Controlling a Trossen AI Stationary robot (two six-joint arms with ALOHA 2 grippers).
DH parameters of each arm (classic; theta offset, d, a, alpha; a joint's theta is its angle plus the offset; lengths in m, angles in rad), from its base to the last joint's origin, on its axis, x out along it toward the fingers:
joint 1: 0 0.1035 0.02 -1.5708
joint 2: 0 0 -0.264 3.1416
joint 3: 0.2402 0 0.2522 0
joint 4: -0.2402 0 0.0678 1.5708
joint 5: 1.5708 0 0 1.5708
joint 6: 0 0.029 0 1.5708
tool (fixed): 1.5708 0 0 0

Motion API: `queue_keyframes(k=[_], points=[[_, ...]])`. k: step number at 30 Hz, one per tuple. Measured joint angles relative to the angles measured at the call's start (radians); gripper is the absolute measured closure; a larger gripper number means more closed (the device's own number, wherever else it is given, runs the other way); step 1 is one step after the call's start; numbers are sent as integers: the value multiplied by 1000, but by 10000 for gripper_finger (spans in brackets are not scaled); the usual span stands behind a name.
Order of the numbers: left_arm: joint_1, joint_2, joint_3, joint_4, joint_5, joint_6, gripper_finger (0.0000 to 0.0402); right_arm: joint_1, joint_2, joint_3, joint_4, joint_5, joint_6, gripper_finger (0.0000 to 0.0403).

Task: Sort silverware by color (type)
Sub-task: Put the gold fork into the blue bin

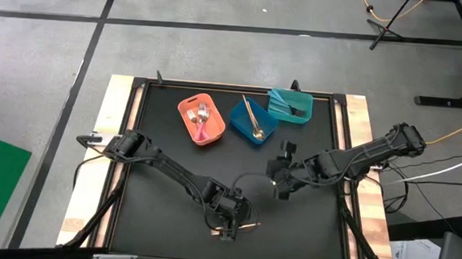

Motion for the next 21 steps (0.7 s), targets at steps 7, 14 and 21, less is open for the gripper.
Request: queue_keyframes(k=[7, 14, 21], points=[[0, 0, 0, -5, -8, 0, 270, -19, 0, 0, 6, 26, -10, 341], [25, 0, 0, -77, -10, 0, 270, -24, 0, 0, 9, 27, -14, 341], [32, 0, 0, -37, -5, -1, 270, -23, 0, 0, 9, 26, -14, 341]])
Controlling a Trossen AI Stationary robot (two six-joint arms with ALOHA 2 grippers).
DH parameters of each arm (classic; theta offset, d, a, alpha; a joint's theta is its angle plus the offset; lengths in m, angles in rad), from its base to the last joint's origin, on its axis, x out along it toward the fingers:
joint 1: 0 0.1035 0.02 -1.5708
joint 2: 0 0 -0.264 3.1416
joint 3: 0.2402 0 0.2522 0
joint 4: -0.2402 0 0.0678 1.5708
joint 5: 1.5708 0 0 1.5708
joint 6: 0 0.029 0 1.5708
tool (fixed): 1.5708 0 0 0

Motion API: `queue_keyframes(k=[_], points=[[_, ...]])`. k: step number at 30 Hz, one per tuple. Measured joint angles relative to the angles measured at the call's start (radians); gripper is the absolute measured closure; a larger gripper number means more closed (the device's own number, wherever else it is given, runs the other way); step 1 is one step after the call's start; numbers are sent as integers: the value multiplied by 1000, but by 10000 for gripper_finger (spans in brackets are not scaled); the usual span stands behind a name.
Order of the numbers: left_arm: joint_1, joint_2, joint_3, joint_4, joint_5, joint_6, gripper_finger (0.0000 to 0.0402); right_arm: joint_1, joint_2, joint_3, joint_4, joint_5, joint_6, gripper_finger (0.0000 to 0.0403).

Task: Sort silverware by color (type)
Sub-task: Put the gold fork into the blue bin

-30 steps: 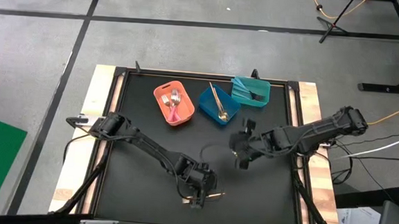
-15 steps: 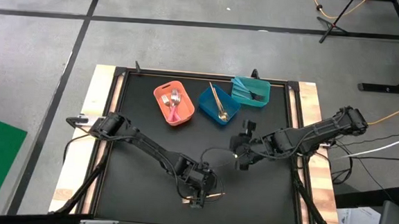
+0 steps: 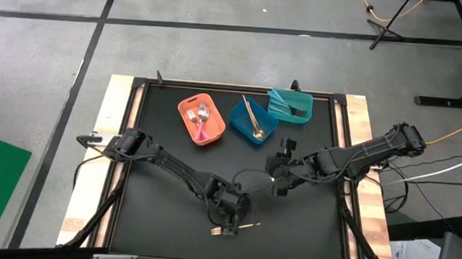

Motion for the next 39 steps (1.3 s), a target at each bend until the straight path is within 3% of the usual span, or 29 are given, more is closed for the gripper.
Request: queue_keyframes(k=[39], points=[[5, -1, 0, -59, 8, -73, 270, 0, 0, 0, 6, 0, 6, 341]])
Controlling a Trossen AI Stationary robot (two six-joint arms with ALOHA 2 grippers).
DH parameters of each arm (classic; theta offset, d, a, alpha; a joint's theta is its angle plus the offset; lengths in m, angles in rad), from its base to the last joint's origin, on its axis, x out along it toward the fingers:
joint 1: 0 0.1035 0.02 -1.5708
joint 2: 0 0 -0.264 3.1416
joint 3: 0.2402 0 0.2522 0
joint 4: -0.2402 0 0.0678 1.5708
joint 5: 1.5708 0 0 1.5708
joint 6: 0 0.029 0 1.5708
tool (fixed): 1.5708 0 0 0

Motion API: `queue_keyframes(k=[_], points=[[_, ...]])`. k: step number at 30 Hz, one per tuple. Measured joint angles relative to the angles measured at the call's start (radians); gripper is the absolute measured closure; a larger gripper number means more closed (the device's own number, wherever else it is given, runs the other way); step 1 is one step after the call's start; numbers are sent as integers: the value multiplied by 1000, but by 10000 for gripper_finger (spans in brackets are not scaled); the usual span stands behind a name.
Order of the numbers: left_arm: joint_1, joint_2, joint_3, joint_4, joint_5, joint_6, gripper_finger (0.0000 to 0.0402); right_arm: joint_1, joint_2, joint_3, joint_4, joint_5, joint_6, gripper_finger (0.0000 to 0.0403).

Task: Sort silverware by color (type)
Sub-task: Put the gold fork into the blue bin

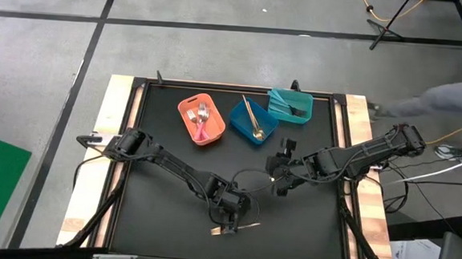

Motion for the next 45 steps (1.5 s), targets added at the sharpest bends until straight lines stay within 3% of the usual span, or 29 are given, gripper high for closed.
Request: queue_keyframes(k=[18, 23, 30, 35, 45], points=[[-2, 0, 1, 66, 30, -63, 270, 0, 0, 0, 0, 0, 0, 341], [-51, 0, 1, 66, -27, -136, 270, 1, 0, 0, 1, -36, 10, 341], [-143, 0, 1, 60, -183, -136, 270, 1, 0, 0, 2, -131, 48, 341], [-191, 0, 1, 53, -273, -136, 270, 1, 0, 0, 2, -135, 102, 341], [-230, 0, 1, 51, -322, -136, 270, 1, 0, 0, 65, -136, 114, 341]])
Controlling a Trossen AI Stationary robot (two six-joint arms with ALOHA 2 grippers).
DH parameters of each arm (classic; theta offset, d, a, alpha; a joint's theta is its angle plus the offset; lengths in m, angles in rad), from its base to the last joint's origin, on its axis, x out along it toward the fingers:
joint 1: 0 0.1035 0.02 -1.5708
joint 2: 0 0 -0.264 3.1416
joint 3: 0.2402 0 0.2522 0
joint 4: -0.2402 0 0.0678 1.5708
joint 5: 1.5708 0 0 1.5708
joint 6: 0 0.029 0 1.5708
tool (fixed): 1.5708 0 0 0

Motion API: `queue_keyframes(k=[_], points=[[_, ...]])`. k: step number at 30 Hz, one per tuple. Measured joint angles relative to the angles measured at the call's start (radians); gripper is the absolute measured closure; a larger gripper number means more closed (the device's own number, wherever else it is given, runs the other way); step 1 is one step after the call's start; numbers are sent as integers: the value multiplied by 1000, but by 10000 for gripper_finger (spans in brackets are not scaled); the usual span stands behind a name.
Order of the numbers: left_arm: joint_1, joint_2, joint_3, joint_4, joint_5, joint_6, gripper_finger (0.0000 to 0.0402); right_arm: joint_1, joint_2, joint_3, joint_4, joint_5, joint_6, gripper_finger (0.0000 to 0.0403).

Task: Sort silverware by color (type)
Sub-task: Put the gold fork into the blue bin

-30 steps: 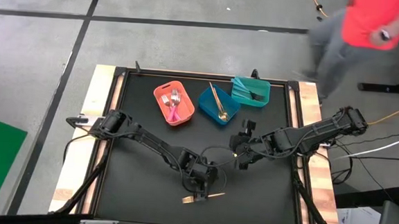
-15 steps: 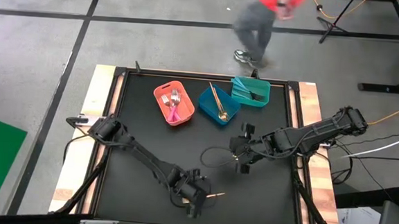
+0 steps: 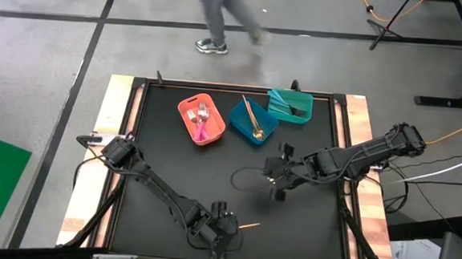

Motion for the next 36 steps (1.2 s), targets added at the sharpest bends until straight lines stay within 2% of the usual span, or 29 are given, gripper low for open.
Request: queue_keyframes(k=[3, 12, 22, 36], points=[[1, 0, -12, 5, -30, 0, 270, 0, 0, 0, 37, 0, 0, 341], [1, 0, -55, 29, -37, -1, 270, 0, 0, 0, 96, 0, 3, 341], [1, 0, -112, 90, -38, -1, 270, 0, 0, 0, 102, 4, 3, 341], [9, 0, -121, 147, -54, 1, 270, 0, 0, 0, 102, 5, -1, 341]])
